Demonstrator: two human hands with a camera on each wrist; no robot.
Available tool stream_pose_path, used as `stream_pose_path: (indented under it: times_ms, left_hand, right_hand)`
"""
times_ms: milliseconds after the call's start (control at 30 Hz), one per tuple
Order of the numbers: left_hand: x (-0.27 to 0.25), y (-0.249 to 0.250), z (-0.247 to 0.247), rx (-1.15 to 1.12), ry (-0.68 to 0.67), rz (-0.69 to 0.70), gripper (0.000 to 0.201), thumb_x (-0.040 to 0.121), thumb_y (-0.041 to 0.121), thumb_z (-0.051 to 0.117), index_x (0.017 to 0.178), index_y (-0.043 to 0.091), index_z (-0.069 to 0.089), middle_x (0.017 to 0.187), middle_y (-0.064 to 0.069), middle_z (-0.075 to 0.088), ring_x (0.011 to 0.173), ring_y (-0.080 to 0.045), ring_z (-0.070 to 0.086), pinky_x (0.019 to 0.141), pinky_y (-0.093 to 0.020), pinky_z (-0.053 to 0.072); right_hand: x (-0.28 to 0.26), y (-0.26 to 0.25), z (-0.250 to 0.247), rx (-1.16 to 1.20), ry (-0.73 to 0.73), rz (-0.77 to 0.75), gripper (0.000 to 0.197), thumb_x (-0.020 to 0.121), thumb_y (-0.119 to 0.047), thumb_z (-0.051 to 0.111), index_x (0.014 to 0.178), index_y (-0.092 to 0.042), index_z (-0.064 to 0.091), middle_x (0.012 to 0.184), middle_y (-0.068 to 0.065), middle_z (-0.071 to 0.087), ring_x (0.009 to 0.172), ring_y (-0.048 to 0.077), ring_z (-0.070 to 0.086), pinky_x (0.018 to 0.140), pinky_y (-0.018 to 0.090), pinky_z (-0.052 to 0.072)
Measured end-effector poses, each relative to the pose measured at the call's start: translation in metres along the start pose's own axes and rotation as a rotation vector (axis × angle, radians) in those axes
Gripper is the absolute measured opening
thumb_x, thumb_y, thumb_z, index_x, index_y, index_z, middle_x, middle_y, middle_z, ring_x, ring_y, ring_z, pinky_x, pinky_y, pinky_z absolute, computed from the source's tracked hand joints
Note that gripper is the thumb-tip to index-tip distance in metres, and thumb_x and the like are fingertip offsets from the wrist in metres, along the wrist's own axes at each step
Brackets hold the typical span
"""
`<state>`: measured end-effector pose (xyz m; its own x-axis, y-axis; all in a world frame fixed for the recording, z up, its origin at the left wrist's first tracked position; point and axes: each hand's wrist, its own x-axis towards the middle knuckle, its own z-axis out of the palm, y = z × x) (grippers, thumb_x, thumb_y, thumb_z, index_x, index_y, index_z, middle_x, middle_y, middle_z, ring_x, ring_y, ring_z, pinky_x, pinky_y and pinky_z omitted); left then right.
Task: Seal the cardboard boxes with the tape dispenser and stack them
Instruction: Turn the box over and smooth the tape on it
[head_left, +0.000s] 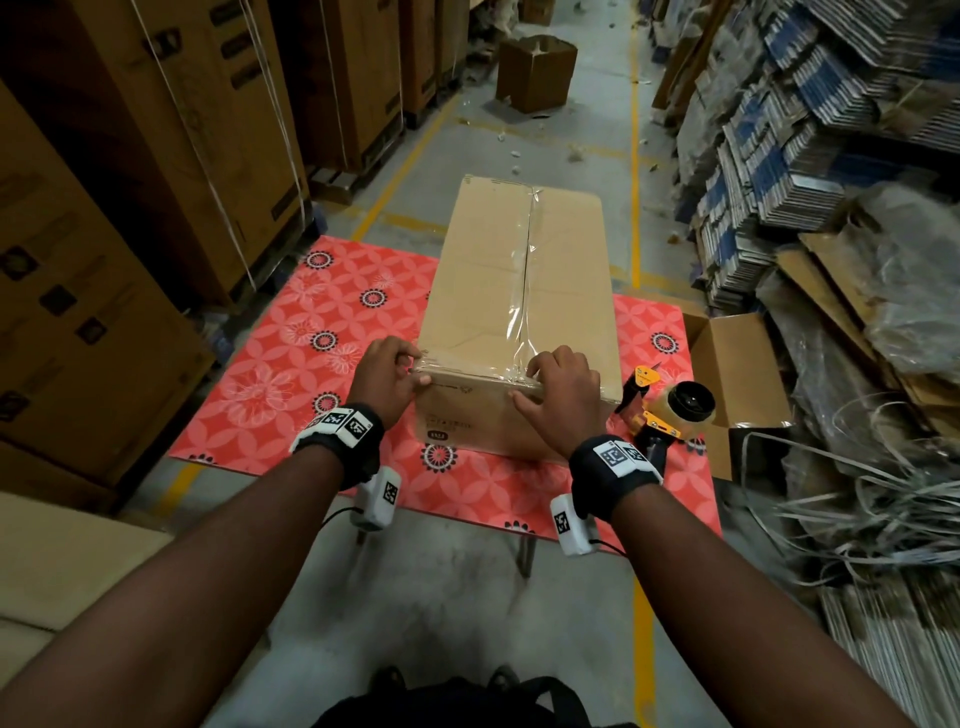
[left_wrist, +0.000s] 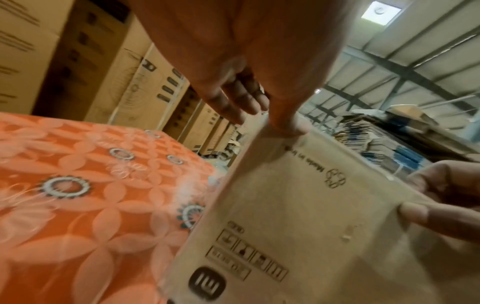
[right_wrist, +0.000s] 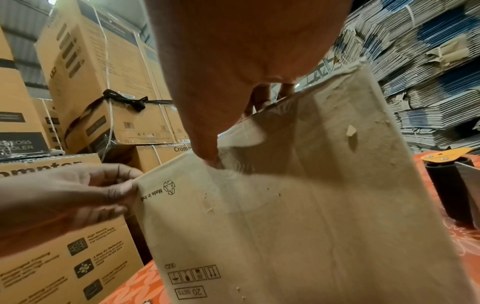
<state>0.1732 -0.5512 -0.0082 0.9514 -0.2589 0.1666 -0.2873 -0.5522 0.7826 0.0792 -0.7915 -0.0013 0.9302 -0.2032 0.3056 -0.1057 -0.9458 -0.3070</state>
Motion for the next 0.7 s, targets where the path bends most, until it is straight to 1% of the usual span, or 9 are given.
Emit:
stream_pose_path:
  times_ms: [67,167,267,367,433,533,567,633,700]
  left_hand:
    - [-0.008,-0.001,0.003,-0.084,0.027,-0.077,0.025,0.082,0.007,0.069,0.102,0.014,0.057,0.085,0.002,0.057,0.073,-0.008,0.052,0.064,-0.022,0.041]
    - [-0.019,0.007,0.014,-0.145,0.113,-0.164,0.022,0.085,0.007,0.065,0.101,0.013,0.052,0.079,0.006,0.056,0.071,-0.009,0.053,0.057,-0.013,0.038]
    - [-0.028,0.016,0.027,-0.200,0.200,-0.240,0.028,0.085,0.008,0.066,0.106,0.012,0.048,0.078,0.006,0.057,0.071,-0.012,0.056,0.062,-0.023,0.043]
    - [-0.036,0.020,0.033,-0.252,0.257,-0.294,0.035,0.085,0.010,0.068,0.112,0.015,0.047,0.083,0.005,0.061,0.077,-0.014,0.060,0.070,-0.030,0.052]
    - [-0.039,0.017,0.034,-0.250,0.151,-0.315,0.047,0.087,0.015,0.068,0.126,0.015,0.042,0.089,0.006,0.063,0.084,-0.015,0.062,0.074,-0.029,0.051]
    - [-0.044,0.010,0.033,-0.139,-0.206,-0.358,0.063,0.088,0.024,0.067,0.140,0.015,0.033,0.106,-0.004,0.066,0.099,-0.023,0.063,0.078,-0.027,0.047]
    - [-0.044,0.009,0.031,-0.059,-0.261,-0.359,0.063,0.088,0.026,0.067,0.141,0.014,0.034,0.111,-0.008,0.067,0.103,-0.026,0.063,0.079,-0.028,0.047]
    - [-0.042,0.008,0.027,0.105,-0.236,-0.358,0.065,0.090,0.028,0.064,0.144,0.008,0.033,0.130,-0.016,0.058,0.119,-0.032,0.056,0.090,-0.032,0.047]
    - [-0.039,0.012,0.027,0.203,-0.202,-0.350,0.085,0.091,0.032,0.062,0.152,0.004,0.010,0.155,-0.019,0.026,0.140,-0.036,0.032,0.111,-0.041,0.034]
  right_hand:
    - [0.000,-0.001,0.000,-0.001,0.004,0.008,0.035,0.073,-0.045,0.076,0.094,-0.023,0.058,0.098,-0.001,0.053,0.095,0.023,0.049,0.077,0.038,0.039]
    - [-0.002,-0.004,0.001,-0.003,0.006,0.027,0.034,0.075,-0.043,0.075,0.095,-0.022,0.058,0.099,-0.001,0.052,0.096,0.023,0.048,0.078,0.038,0.038]
    - [-0.004,-0.005,0.002,0.000,0.016,0.042,0.034,0.074,-0.042,0.075,0.095,-0.022,0.057,0.099,-0.001,0.051,0.096,0.023,0.047,0.078,0.036,0.034]
    - [-0.004,-0.006,0.003,0.001,0.011,0.043,0.034,0.075,-0.042,0.074,0.096,-0.022,0.057,0.099,0.000,0.050,0.097,0.024,0.046,0.079,0.038,0.036]
    - [-0.005,-0.006,0.003,-0.002,0.012,0.043,0.034,0.076,-0.042,0.074,0.097,-0.021,0.057,0.100,0.001,0.051,0.097,0.025,0.047,0.079,0.039,0.037]
    - [-0.006,-0.008,0.002,-0.005,0.014,0.045,0.034,0.076,-0.041,0.073,0.098,-0.021,0.057,0.101,0.001,0.051,0.097,0.025,0.047,0.080,0.040,0.037]
    - [-0.006,-0.008,0.002,-0.006,0.015,0.046,0.034,0.076,-0.041,0.073,0.098,-0.021,0.057,0.101,0.002,0.051,0.097,0.025,0.047,0.080,0.040,0.037]
    - [-0.006,-0.009,0.002,-0.011,0.015,0.047,0.034,0.077,-0.041,0.073,0.099,-0.021,0.057,0.101,0.002,0.051,0.097,0.026,0.047,0.080,0.040,0.037]
    - [-0.007,-0.009,0.001,-0.016,0.012,0.049,0.034,0.077,-0.041,0.072,0.100,-0.020,0.058,0.102,0.003,0.051,0.098,0.026,0.046,0.081,0.040,0.037]
